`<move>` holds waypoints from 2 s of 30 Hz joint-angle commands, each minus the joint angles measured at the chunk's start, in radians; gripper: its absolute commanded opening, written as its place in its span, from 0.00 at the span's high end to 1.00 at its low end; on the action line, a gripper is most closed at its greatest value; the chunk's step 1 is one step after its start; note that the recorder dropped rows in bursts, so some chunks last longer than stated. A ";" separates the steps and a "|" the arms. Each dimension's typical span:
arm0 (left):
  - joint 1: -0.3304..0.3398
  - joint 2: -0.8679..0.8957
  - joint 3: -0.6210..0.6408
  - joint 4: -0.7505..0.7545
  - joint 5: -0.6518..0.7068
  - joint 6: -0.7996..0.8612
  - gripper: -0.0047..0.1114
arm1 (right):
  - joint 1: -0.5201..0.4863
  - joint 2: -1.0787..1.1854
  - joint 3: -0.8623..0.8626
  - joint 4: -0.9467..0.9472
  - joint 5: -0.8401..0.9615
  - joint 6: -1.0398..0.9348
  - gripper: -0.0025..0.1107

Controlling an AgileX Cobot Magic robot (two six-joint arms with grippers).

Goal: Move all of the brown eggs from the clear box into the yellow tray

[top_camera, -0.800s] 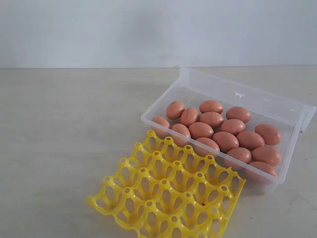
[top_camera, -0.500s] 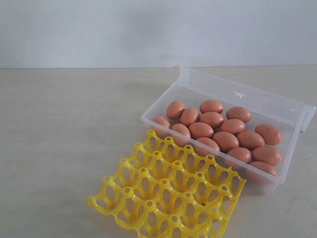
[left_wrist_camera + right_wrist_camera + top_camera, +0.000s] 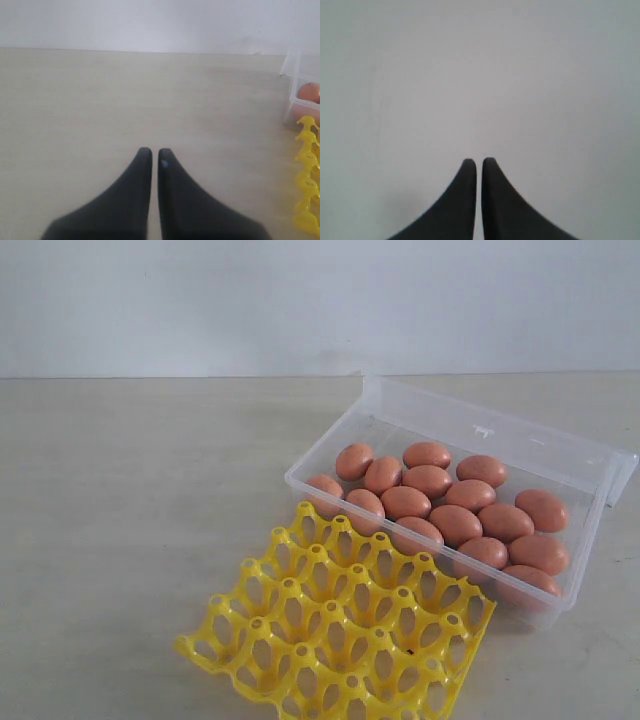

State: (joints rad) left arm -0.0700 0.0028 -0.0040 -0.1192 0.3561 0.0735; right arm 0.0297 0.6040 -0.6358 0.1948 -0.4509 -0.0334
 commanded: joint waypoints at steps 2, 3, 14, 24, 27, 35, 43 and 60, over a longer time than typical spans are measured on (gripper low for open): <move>0.002 -0.003 0.004 0.003 -0.012 0.005 0.92 | 0.002 0.500 -0.427 -0.201 0.887 -0.054 0.98; 0.002 -0.003 0.004 0.003 -0.012 0.005 0.92 | 0.002 0.591 -0.505 -0.201 1.024 -0.101 0.98; -0.024 -0.003 0.004 0.003 -0.055 0.005 0.92 | 0.004 1.150 -0.911 -0.108 1.672 -0.260 0.98; -0.024 -0.003 0.004 0.003 -0.057 0.005 0.92 | 0.006 1.282 -0.911 -0.096 1.558 -0.371 0.54; -0.024 -0.003 0.004 0.003 -0.057 0.005 0.92 | 0.006 1.319 -0.911 -0.111 1.556 -0.361 0.52; -0.024 -0.003 0.004 0.003 -0.060 0.005 0.92 | 0.004 1.420 -0.911 -0.232 1.511 -0.266 0.52; -0.024 -0.003 0.004 0.003 -0.060 0.005 0.92 | 0.002 1.434 -0.911 -0.256 1.500 -0.249 0.52; -0.024 -0.003 0.004 0.003 -0.062 0.005 0.92 | 0.000 1.542 -0.911 -0.282 1.514 -0.209 0.52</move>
State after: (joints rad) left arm -0.0886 0.0028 -0.0040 -0.1192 0.3096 0.0735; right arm 0.0351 2.1326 -1.5445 -0.0800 1.0520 -0.2535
